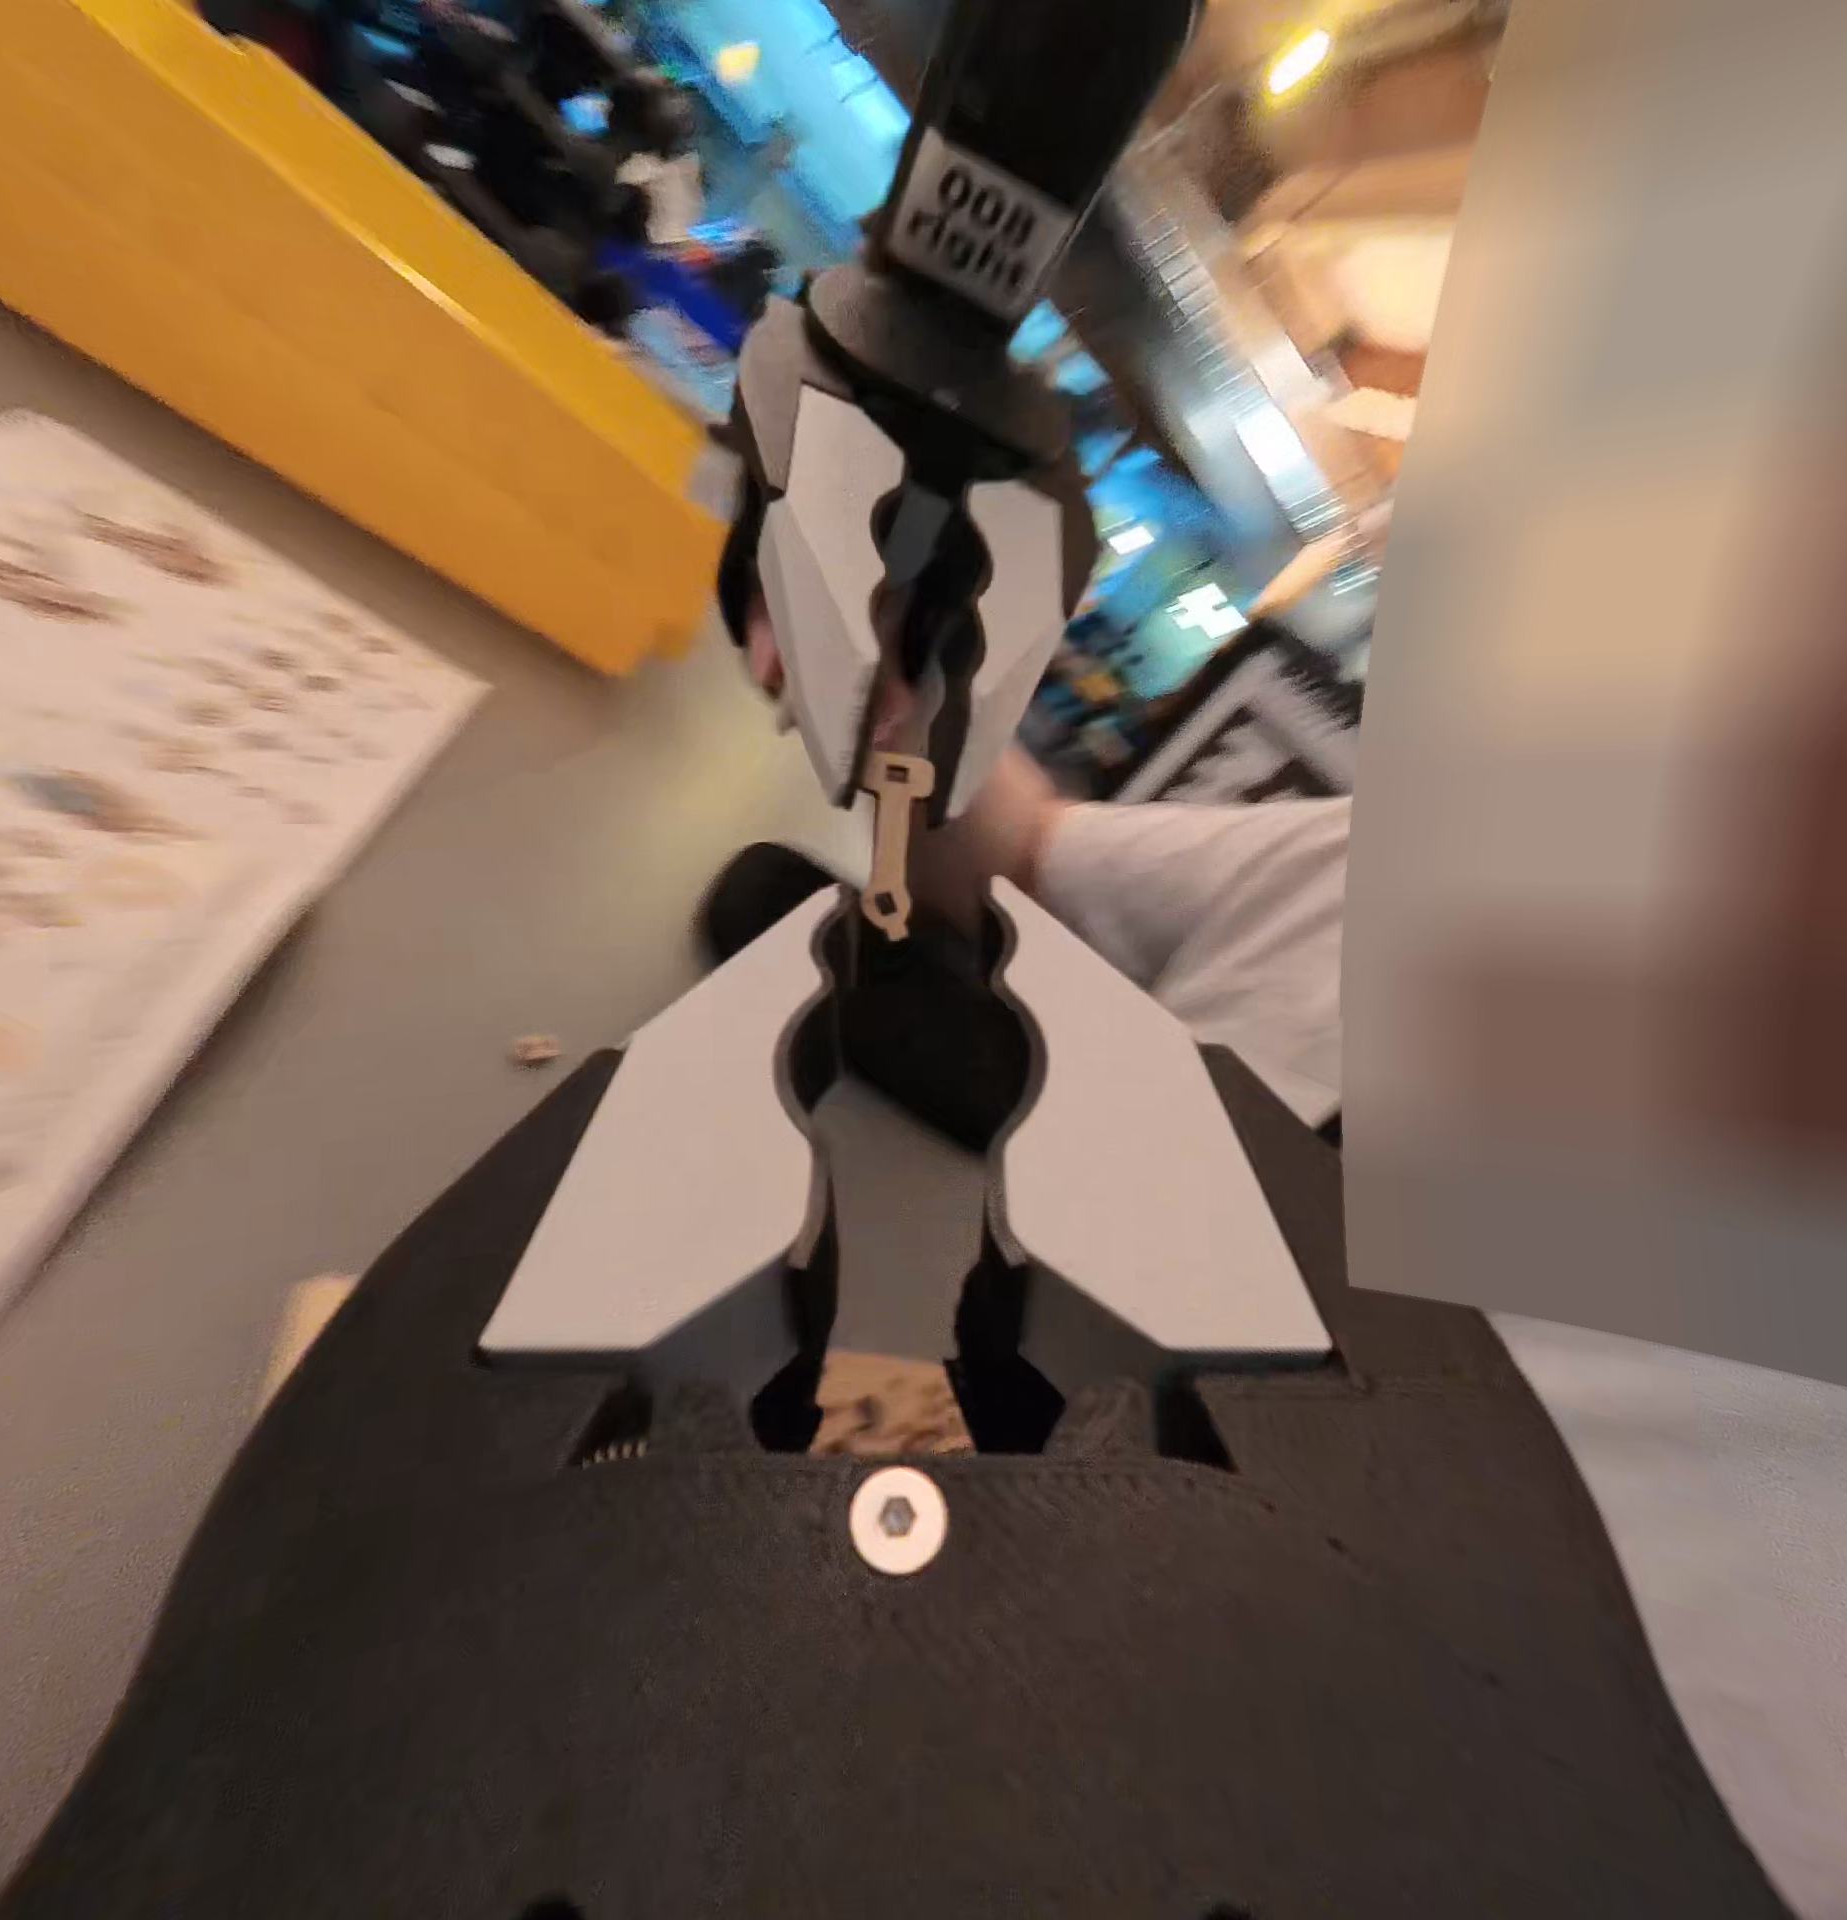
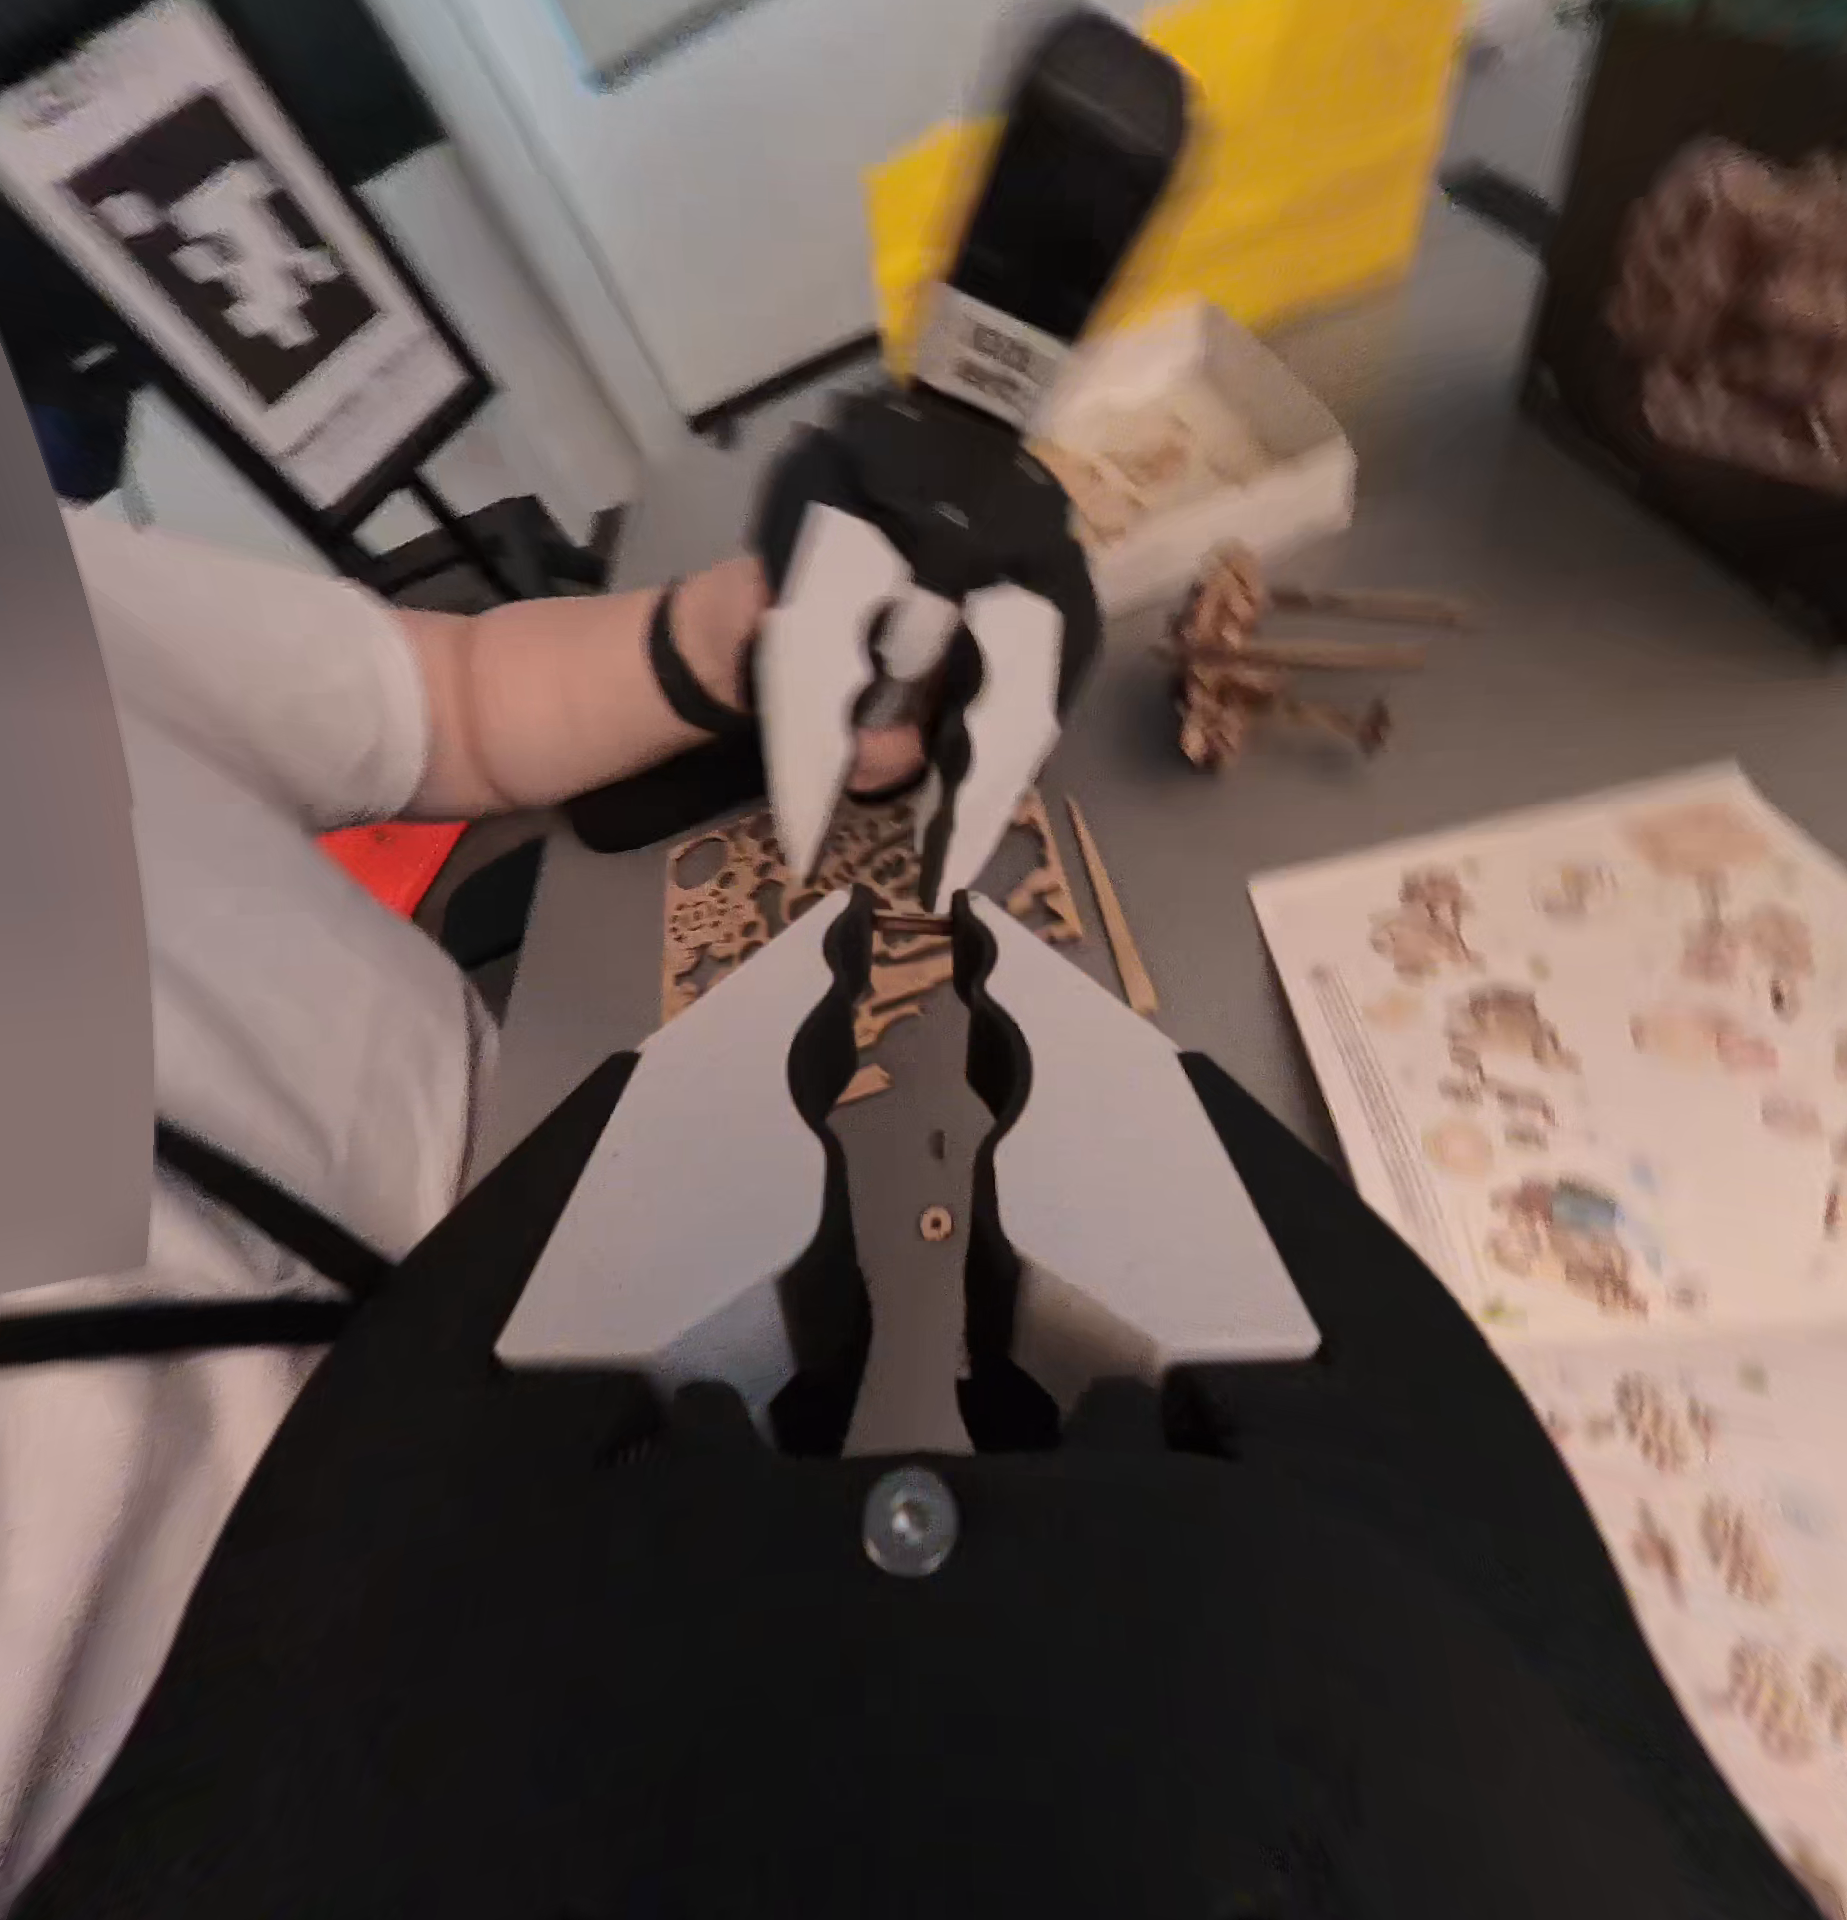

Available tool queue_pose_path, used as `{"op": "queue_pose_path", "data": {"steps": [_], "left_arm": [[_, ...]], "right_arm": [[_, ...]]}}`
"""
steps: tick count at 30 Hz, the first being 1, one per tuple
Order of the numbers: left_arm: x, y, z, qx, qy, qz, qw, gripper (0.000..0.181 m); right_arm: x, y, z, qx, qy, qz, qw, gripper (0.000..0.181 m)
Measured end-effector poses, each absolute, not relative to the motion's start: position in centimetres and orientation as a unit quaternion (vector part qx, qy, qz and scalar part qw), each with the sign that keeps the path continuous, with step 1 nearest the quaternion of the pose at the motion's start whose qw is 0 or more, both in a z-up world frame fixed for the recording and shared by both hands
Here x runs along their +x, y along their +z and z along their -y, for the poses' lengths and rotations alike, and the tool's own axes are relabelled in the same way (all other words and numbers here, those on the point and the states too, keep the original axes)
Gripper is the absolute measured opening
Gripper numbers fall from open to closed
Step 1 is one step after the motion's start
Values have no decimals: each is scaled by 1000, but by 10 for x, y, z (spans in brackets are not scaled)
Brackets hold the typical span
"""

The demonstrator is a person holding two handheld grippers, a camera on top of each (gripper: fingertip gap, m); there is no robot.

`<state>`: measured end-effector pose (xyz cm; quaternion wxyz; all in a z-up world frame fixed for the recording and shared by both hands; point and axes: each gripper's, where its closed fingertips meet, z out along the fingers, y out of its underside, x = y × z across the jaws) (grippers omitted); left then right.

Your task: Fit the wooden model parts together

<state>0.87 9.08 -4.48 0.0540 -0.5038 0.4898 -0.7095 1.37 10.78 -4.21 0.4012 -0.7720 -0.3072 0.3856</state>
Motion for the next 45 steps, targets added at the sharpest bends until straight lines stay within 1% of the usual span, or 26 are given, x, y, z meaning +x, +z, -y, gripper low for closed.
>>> {"op": "queue_pose_path", "data": {"steps": [2, 4, 5, 6, 8, 14, 15, 16, 18, 21, 22, 24, 29, 35, 40, 45], "left_arm": [[11, -58, -97, -523, -642, -545, 132, 31], [14, -70, -100, -539, -584, -579, 180, 34], [17, -75, -102, -548, -564, -585, 198, 35], [20, -79, -102, -555, -548, -590, 210, 30], [24, -84, -101, -561, -538, -591, 219, 29], [25, -89, -100, -564, -534, -594, 208, 21], [24, -87, -98, -558, -542, -595, 204, 13], [23, -83, -95, -552, -553, -592, 198, 12], [22, -80, -96, -550, -566, -585, 190, 14], [20, -85, -99, -551, -554, -595, 187, 26], [19, -88, -96, -550, -553, -600, 178, 26], [19, -92, -89, -546, -559, -605, 153, 24], [17, -95, -77, -536, -591, -595, 95, 6], [14, -94, -68, -519, -604, -600, 73, 4], [14, -97, -66, -517, -594, -612, 79, 4], [15, -88, -70, -514, -610, -597, 88, 4]], "right_arm": [[19, -57, -117, -806, 385, 253, 371, 12], [22, -68, -121, -828, 387, 212, 346, 12], [24, -72, -123, -837, 382, 196, 339, 12], [25, -74, -124, -842, 378, 188, 335, 12], [26, -78, -123, -853, 360, 186, 329, 12], [24, -87, -117, -870, 332, 199, 307, 12], [25, -91, -116, -874, 325, 202, 299, 12], [24, -94, -114, -876, 321, 208, 292, 12], [21, -96, -111, -875, 331, 213, 283, 12], [17, -93, -106, -871, 343, 219, 274, 12], [16, -92, -105, -870, 346, 219, 274, 12], [15, -88, -103, -867, 354, 219, 275, 12], [9, -88, -93, -867, 353, 241, 258, 12], [5, -88, -87, -868, 345, 254, 252, 12], [5, -91, -87, -871, 347, 247, 246, 12], [5, -81, -92, -858, 374, 231, 266, 12]]}}
